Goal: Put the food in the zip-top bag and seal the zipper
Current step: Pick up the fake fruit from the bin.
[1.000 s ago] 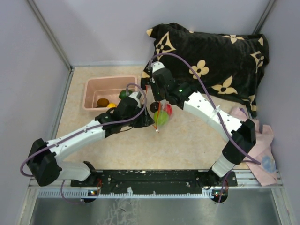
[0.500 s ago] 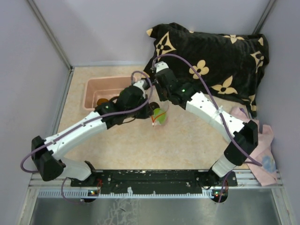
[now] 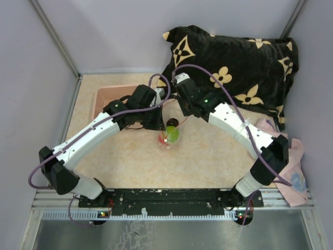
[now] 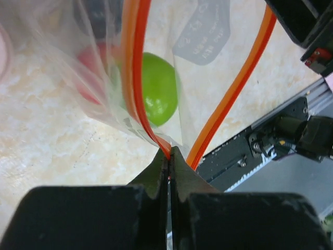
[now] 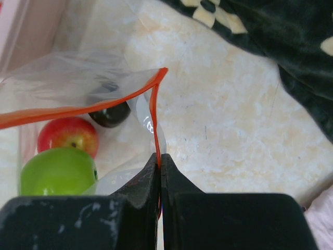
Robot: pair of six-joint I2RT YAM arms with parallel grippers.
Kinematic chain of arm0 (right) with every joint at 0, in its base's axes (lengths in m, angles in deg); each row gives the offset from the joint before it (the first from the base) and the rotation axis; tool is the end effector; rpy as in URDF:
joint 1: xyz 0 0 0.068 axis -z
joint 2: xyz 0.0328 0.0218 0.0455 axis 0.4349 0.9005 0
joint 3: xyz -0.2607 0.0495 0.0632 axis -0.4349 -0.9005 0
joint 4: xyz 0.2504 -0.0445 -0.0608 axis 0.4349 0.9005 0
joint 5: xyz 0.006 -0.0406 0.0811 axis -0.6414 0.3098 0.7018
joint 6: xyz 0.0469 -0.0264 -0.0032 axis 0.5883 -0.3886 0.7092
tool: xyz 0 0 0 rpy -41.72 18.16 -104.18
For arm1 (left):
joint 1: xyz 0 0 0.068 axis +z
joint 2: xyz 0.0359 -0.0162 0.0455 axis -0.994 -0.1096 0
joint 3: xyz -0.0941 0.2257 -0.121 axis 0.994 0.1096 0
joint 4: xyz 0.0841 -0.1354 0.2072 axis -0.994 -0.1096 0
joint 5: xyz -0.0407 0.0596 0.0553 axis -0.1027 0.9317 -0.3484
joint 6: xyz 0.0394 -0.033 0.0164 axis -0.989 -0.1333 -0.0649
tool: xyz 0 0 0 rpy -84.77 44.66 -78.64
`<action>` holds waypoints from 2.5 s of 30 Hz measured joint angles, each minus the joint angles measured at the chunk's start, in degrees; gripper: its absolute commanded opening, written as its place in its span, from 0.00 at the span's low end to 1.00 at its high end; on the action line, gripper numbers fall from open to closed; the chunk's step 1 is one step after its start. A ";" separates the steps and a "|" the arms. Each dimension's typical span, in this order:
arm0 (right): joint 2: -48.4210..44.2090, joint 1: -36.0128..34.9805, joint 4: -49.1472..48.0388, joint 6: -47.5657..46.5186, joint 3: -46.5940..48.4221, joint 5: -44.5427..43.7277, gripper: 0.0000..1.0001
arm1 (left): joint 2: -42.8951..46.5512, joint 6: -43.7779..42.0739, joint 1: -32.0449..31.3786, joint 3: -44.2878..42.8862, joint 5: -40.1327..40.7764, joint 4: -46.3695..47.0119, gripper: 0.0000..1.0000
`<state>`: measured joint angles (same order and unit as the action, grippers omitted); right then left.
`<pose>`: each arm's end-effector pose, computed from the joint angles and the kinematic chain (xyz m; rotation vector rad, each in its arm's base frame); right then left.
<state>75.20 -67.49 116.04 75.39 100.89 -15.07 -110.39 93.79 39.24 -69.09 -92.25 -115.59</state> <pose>0.2611 0.2160 0.3530 -0.5348 2.2305 0.0077 0.2174 -0.2189 0.3569 0.3996 2.4712 -0.7034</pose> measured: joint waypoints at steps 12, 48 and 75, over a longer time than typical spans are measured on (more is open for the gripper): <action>0.02 0.87 1.79 -0.57 -0.79 -0.74 0.00 | -4.55 -4.07 0.22 -8.02 -6.75 -4.85 0.00; -4.35 2.16 -1.25 -2.75 2.78 2.56 0.00 | -1.18 -7.02 5.35 -7.67 -3.85 3.08 0.86; -1.14 2.25 -0.48 -8.70 5.33 -3.85 0.00 | -22.40 -17.51 25.94 -9.86 2.82 3.48 0.93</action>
<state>74.07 -65.24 115.55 66.69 106.22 -18.92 -132.79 76.28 65.19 -78.95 -89.43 -112.12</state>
